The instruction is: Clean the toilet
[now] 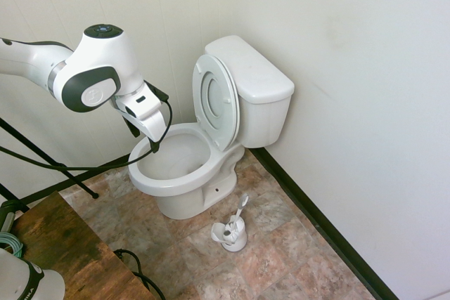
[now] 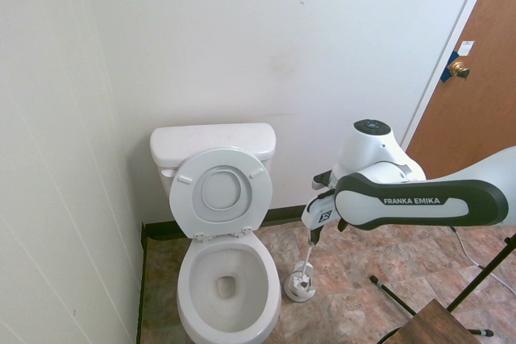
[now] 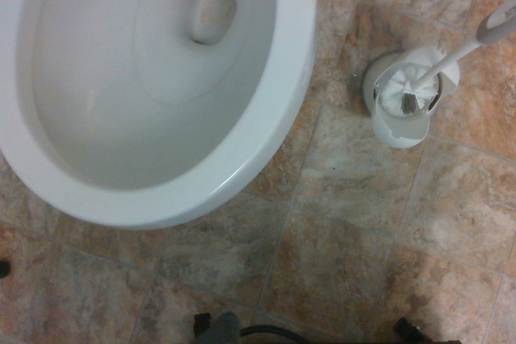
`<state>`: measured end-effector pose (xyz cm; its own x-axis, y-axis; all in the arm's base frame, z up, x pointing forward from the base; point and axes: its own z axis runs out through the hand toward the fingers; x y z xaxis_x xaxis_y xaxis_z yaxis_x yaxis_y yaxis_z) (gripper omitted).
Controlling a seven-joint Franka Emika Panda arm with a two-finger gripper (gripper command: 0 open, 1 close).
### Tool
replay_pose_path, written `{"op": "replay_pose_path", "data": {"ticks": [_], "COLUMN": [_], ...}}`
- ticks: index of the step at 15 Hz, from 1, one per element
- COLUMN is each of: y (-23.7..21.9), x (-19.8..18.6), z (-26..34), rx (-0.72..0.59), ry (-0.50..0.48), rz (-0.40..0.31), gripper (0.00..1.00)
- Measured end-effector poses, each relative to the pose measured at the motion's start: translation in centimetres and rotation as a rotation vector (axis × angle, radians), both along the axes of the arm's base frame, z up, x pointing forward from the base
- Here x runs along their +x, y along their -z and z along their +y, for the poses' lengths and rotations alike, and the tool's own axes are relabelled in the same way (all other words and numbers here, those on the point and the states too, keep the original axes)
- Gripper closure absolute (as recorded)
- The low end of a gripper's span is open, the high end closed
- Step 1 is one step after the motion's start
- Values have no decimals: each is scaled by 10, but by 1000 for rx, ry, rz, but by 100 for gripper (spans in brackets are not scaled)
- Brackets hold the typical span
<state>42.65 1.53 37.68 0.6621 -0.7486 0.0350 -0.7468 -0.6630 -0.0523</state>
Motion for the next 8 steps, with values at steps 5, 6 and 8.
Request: {"op": "replay_pose_path", "data": {"ticks": [5, 6, 8], "y": [8, 13, 29], "x": [20, 32, 62], "z": [-9, -17, -40], "rx": [-22, -23, -28], "ry": [16, 29, 56], "rz": [-32, -38, -38], "gripper": [0, 0, 0]}}
